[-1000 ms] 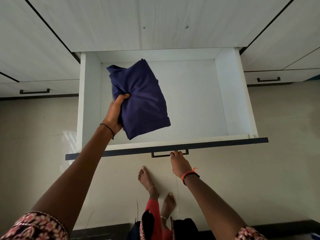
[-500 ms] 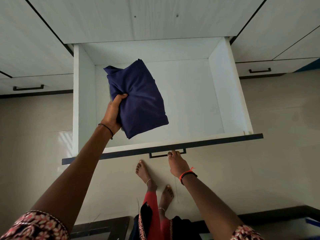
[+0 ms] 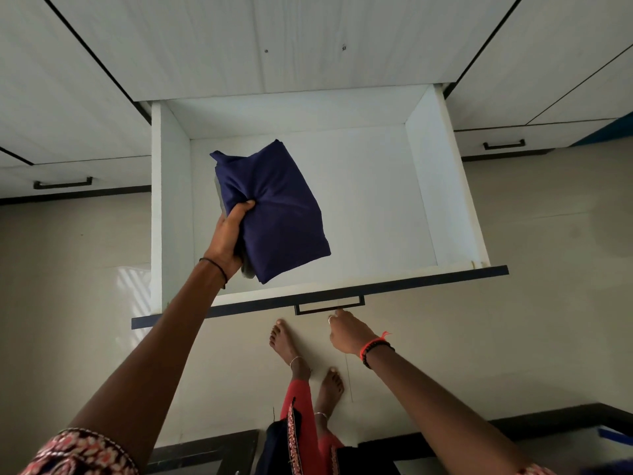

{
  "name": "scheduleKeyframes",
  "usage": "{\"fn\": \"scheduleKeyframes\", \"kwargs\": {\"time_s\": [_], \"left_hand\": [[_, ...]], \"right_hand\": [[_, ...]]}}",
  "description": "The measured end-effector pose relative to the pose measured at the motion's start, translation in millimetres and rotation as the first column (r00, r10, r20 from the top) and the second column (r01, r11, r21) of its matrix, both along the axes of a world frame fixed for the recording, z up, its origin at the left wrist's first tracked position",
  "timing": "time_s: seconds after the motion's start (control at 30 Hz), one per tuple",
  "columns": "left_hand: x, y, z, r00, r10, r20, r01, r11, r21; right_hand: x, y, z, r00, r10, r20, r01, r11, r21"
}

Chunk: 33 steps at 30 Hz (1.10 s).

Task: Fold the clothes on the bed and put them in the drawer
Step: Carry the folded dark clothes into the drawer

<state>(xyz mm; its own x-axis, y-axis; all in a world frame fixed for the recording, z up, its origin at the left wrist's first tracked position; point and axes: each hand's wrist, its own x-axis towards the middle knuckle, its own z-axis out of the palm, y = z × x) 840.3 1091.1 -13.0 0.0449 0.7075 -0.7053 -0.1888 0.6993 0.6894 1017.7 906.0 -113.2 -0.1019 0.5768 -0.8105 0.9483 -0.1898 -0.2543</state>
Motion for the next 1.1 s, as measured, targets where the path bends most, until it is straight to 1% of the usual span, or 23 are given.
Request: {"fn": "scheduleKeyframes", "kwargs": {"time_s": [0.07, 0.1, 0.17, 0.2, 0.23, 0.3, 0.37, 0.4, 0.43, 0.47, 0.5, 0.53, 0.57, 0.63, 0.7, 0.73, 0.77, 0.83, 0.9, 0.93, 0.97, 1.03, 1.1], "left_hand": [[1, 2, 7, 1.0, -0.012, 0.002, 0.012, 1.0, -0.012], [2, 6, 13, 1.0, -0.02, 0.007, 0.02, 1.0, -0.012], [4, 10, 19, 0.999, -0.043, 0.02, 0.044, 0.999, -0.023], [4, 15, 24, 0.998, -0.06, 0.034, 0.061, 0.998, -0.031], [4, 17, 27, 0.995, -0.083, 0.047, 0.085, 0.996, -0.038], [1, 26, 33, 0.987, -0.139, 0.075, 0.143, 0.989, -0.049], [-1, 35, 39, 0.977, -0.199, 0.081, 0.205, 0.976, -0.07], [-2, 38, 41, 0.969, -0.231, 0.089, 0.238, 0.968, -0.08], [-5, 46, 43, 0.959, -0.263, 0.105, 0.271, 0.959, -0.078], [-6, 50, 44, 0.946, -0.298, 0.125, 0.309, 0.948, -0.079], [-7, 54, 44, 0.934, -0.329, 0.142, 0.341, 0.937, -0.075], [-9, 60, 44, 0.922, -0.354, 0.154, 0.367, 0.928, -0.066], [-11, 63, 44, 0.914, -0.371, 0.162, 0.385, 0.921, -0.065], [-13, 69, 39, 0.908, -0.388, 0.155, 0.404, 0.911, -0.083], [-17, 74, 28, 0.908, -0.399, 0.127, 0.412, 0.905, -0.103], [-18, 76, 22, 0.907, -0.403, 0.12, 0.417, 0.901, -0.122], [-19, 80, 16, 0.908, -0.404, 0.114, 0.418, 0.896, -0.149], [-25, 88, 2, 0.9, -0.424, 0.104, 0.436, 0.878, -0.198], [-30, 96, -14, 0.881, -0.466, 0.088, 0.473, 0.853, -0.22], [-35, 101, -26, 0.875, -0.477, 0.079, 0.482, 0.847, -0.224], [-37, 103, -35, 0.866, -0.494, 0.076, 0.498, 0.839, -0.217], [-40, 109, -53, 0.878, -0.472, 0.077, 0.477, 0.849, -0.228], [-41, 120, -70, 0.899, -0.433, 0.07, 0.436, 0.866, -0.245]], "right_hand": [[9, 11, 20, 0.995, -0.041, -0.09, 0.032, 0.995, -0.095], [14, 23, 31, 0.984, -0.105, -0.144, 0.082, 0.984, -0.161], [29, 49, 52, 0.915, -0.332, -0.23, 0.252, 0.914, -0.319], [36, 67, 62, 0.854, -0.46, -0.245, 0.354, 0.857, -0.375], [42, 82, 70, 0.78, -0.568, -0.262, 0.453, 0.802, -0.39], [51, 117, 79, 0.575, -0.748, -0.331, 0.669, 0.663, -0.336], [50, 147, 87, 0.398, -0.817, -0.418, 0.793, 0.535, -0.291], [45, 158, 91, 0.327, -0.829, -0.454, 0.807, 0.495, -0.323], [37, 172, 98, 0.254, -0.838, -0.482, 0.793, 0.466, -0.392], [29, 181, 102, 0.156, -0.856, -0.493, 0.758, 0.424, -0.496], [22, 188, 106, 0.028, -0.883, -0.469, 0.724, 0.341, -0.599], [15, 197, 108, -0.075, -0.895, -0.439, 0.675, 0.278, -0.683], [8, 200, 110, -0.156, -0.899, -0.409, 0.651, 0.218, -0.728], [1, 204, 104, -0.313, -0.885, -0.345, 0.572, 0.114, -0.812], [1, 205, 93, -0.394, -0.869, -0.3, 0.53, 0.052, -0.847], [3, 204, 86, -0.403, -0.867, -0.292, 0.509, 0.053, -0.859], [3, 206, 83, -0.388, -0.875, -0.29, 0.498, 0.066, -0.865], [2, 212, 74, -0.336, -0.894, -0.296, 0.467, 0.115, -0.877], [0, 220, 66, -0.217, -0.914, -0.343, 0.46, 0.214, -0.862], [-3, 226, 56, -0.14, -0.923, -0.358, 0.461, 0.259, -0.848], [-5, 230, 48, -0.084, -0.926, -0.369, 0.459, 0.293, -0.839], [-9, 244, 28, 0.002, -0.929, -0.371, 0.455, 0.331, -0.827], [-14, 262, 7, 0.049, -0.929, -0.366, 0.457, 0.346, -0.819]]}}
